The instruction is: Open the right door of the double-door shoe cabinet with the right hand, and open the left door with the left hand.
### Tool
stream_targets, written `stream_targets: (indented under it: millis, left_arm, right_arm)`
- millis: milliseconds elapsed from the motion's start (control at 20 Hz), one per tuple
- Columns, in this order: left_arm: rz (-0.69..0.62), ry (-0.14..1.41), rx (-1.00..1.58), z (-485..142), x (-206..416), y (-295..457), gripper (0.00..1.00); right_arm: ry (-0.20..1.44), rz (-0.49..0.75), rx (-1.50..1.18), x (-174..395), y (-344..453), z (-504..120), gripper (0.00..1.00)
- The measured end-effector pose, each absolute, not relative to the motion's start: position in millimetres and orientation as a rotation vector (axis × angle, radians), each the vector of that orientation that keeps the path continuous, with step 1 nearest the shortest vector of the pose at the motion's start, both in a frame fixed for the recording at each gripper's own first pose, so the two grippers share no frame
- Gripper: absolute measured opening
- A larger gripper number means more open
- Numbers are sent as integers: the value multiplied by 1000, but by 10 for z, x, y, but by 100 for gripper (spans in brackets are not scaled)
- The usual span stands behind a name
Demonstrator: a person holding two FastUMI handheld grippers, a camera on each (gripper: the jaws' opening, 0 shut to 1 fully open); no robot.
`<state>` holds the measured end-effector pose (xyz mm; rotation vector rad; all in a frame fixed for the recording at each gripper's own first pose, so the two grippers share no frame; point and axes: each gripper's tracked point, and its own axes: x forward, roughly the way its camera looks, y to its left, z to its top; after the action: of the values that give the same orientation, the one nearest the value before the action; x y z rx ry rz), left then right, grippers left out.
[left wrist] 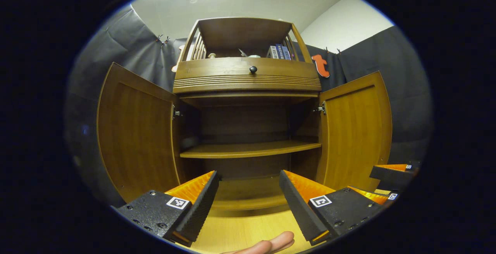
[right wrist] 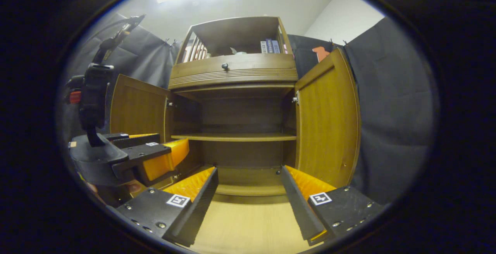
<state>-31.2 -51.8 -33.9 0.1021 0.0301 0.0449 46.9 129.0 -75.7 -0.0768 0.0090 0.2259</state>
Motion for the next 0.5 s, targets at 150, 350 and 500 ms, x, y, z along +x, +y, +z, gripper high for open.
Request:
stream_targets:
  millis: [150, 350, 500]
  left_arm:
    - [46, 22, 109, -307, -308, -504, 99]
    - [47, 25, 105, -316, -293, -492, 97]
    - [51, 20, 102, -303, -315, -476, 97]
  right_arm:
    - [9, 217, -63, 521, 1308, -799, 97]
    - [13, 221, -78, 528, 1352, -819, 96]
    - [-2, 229, -86, 473, 1380, -772, 99]
